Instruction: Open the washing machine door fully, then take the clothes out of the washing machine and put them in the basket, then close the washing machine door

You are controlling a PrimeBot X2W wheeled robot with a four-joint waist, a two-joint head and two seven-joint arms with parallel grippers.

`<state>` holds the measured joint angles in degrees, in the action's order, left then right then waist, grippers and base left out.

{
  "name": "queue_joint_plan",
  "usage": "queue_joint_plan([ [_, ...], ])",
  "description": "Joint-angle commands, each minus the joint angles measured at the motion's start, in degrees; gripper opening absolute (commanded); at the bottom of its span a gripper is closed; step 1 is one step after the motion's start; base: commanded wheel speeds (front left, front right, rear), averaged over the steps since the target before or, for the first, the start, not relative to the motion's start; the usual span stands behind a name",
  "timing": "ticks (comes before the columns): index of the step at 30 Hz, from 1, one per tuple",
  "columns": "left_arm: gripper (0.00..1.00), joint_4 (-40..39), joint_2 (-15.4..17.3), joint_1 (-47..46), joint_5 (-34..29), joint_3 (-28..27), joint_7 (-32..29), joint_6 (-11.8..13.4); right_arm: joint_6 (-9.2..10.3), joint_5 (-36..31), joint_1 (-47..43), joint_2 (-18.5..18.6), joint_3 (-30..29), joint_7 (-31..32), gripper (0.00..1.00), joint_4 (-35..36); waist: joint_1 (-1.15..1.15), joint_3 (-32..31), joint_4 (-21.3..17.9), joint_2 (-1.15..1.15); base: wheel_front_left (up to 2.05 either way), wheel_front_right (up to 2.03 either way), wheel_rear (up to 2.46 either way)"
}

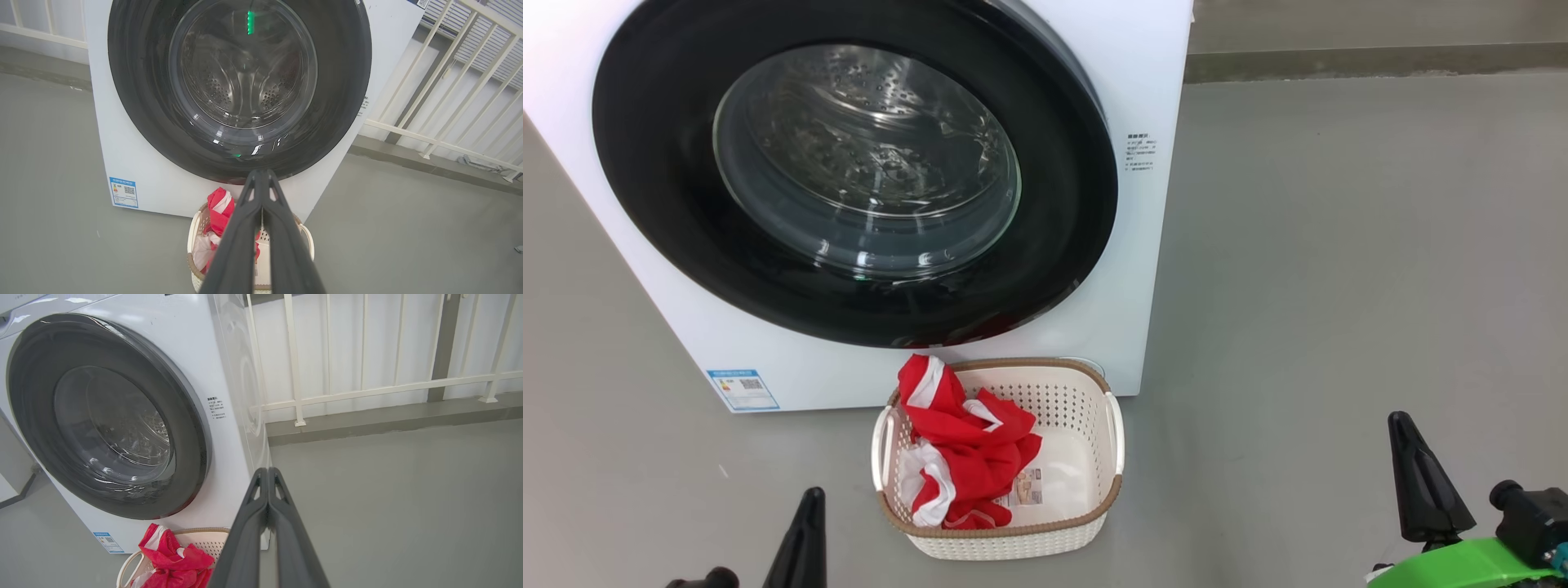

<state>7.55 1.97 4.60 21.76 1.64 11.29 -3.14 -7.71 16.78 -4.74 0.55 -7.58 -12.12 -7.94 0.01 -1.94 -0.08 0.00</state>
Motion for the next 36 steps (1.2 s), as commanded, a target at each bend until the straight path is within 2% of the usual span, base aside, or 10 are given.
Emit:
queue_joint_plan([
  [1, 0.0, -1.2, 0.3, -2.2, 1.4, -0.8, -0.2, -0.5, 0.03, 1.7, 2.4, 0.7, 0.1, 0.2, 0.0, 1.2, -0.01, 0.0, 0.0, 0.0, 0.0, 0.0, 0.0],
  [36, 0.0, 1.4, 0.5, -5.0, 23.9, -3.2, -5.9, -1.8, 0.09, 25.8, 5.2, 1.2, 0.4, 6.2, 0.0, -1.2, -0.01, 0.7, 0.0, 0.0, 0.0, 0.0, 0.0],
])
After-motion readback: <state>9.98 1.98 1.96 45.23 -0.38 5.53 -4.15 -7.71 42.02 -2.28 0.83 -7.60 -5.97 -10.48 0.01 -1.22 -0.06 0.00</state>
